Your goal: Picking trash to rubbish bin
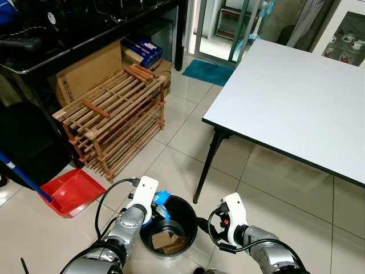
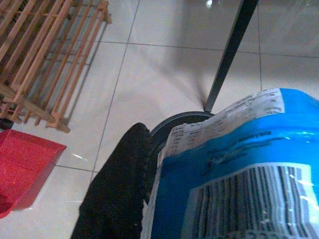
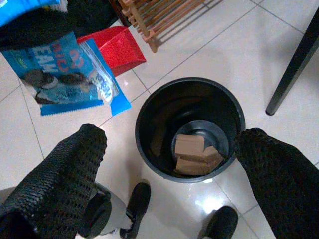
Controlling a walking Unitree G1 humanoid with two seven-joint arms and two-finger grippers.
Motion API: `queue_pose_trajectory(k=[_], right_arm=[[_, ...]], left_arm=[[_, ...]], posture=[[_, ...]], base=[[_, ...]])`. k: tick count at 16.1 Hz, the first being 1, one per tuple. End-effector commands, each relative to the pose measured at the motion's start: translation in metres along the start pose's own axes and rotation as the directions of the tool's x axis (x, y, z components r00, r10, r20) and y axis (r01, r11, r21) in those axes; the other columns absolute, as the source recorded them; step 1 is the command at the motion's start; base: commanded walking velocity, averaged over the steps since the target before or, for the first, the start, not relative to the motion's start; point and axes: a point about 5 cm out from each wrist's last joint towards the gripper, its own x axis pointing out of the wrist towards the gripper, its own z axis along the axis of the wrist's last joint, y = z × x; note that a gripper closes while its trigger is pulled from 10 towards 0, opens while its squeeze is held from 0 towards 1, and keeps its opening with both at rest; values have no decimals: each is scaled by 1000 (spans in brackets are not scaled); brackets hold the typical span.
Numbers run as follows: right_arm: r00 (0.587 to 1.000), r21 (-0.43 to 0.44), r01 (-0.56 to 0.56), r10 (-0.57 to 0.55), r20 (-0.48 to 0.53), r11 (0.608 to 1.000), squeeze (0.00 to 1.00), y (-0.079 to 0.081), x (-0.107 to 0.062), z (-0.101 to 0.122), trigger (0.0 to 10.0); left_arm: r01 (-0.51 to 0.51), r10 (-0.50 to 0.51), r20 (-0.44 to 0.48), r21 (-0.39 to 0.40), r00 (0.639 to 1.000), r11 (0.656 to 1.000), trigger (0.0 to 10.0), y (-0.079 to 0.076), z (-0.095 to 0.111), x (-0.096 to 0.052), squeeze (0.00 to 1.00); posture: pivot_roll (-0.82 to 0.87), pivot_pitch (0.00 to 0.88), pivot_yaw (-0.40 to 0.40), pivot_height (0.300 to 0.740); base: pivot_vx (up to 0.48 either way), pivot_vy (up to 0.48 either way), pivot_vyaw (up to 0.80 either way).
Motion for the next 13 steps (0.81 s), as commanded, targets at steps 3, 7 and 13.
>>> queue_pose_trajectory(k=[3,7,13], right_arm=[[1000,26,12,-12,4,1000,0,-2,-4,-4,10000],[1000,28,15,-15,3,999,0,-3,-5,-4,10000],[1000,29,19,-19,7,999,0,-4,-6,-3,10000]], left_arm=[[21,-21,4,-5,1000,1000,10000,-5,-1,0,1000],[102,-102,44,-5,994,995,10000,-16,7,1,0],[91,-91,26,5,996,996,10000,-14,4,1,0]], posture=[[-77,85,-45,740],[-76,89,-48,740],[-73,90,-49,740]], base=[[0,0,0],[0,0,0],[0,0,0]])
